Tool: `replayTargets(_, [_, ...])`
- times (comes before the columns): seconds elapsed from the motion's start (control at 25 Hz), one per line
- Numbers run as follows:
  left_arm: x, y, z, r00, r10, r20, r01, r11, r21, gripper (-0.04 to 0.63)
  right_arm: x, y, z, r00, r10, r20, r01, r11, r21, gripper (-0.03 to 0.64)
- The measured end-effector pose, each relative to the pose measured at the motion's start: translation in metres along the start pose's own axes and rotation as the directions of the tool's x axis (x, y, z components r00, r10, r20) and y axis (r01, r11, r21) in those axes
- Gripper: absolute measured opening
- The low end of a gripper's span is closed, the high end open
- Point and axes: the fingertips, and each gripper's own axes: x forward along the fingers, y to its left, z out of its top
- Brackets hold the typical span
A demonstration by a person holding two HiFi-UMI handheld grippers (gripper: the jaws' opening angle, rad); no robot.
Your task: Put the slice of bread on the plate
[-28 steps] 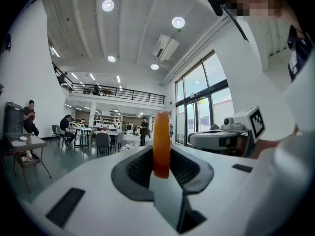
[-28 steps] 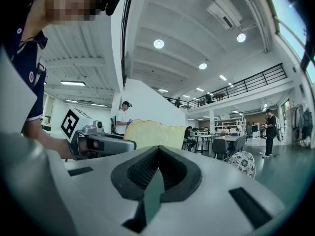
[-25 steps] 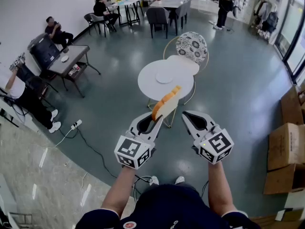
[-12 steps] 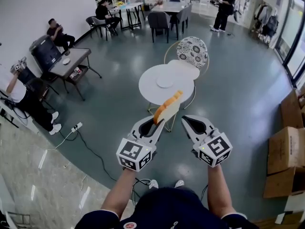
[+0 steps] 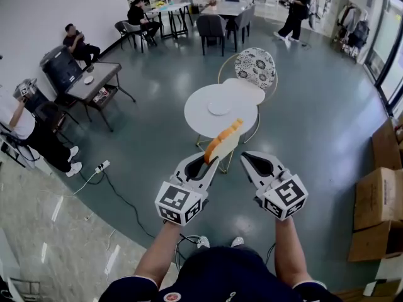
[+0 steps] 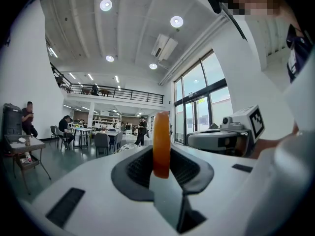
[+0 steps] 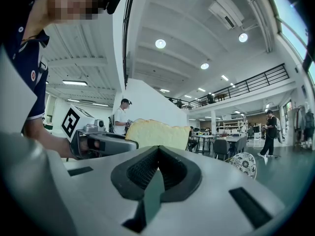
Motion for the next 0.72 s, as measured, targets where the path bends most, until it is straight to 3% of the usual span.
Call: replayTargets(0.72, [0.012, 0.002, -0.013, 0.999, 0.043, -0.021, -0.043, 0.999, -0.013, 0.094, 0.0, -0.015, -0.012, 1.0, 0.008, 0.009, -0.008, 0.999, 0.034, 0.005])
